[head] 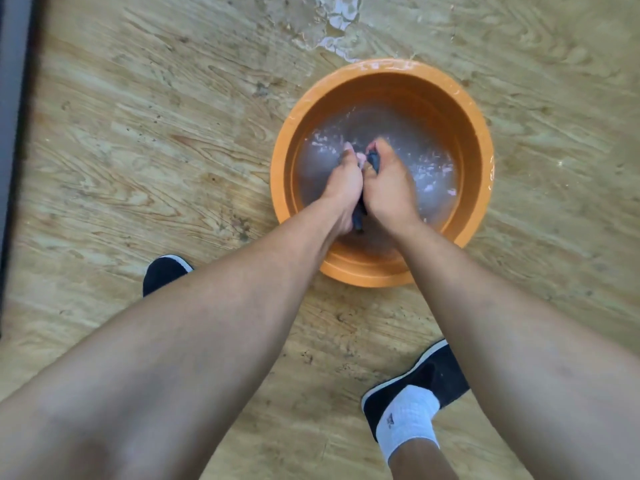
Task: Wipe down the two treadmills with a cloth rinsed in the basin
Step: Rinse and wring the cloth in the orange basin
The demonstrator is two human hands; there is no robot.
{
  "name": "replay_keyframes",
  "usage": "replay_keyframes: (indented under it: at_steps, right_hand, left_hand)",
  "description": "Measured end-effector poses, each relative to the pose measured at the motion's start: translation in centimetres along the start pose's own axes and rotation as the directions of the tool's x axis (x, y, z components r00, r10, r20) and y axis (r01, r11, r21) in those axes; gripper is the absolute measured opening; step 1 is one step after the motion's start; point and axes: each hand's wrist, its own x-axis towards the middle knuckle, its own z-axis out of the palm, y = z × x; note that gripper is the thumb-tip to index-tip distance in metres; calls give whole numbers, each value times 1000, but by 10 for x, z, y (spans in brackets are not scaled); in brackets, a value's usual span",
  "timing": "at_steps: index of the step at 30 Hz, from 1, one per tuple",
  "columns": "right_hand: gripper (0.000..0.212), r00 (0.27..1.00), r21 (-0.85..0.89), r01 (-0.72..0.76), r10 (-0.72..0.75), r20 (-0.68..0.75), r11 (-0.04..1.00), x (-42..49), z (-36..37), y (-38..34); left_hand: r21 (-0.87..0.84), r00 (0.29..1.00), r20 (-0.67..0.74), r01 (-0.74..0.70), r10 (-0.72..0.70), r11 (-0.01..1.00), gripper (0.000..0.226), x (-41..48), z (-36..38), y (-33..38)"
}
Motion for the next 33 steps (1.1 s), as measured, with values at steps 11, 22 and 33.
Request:
replay_keyframes:
  at_steps: [11, 22, 33]
  right_hand:
    - [18, 862, 329, -487, 505, 33, 809, 32, -8, 20]
    - [6, 992, -247, 89, -63, 110, 965, -8, -14, 2]
    - [32, 936, 77, -352, 352, 7, 933, 30, -10, 40]
  left_hand:
    - [438, 904, -82, -346, 420, 829, 53, -25, -17, -7]
    - [-31, 999, 7, 47, -46, 998, 31, -3, -2, -17]
    - [8, 974, -48, -221, 222, 975, 28, -12, -34, -34]
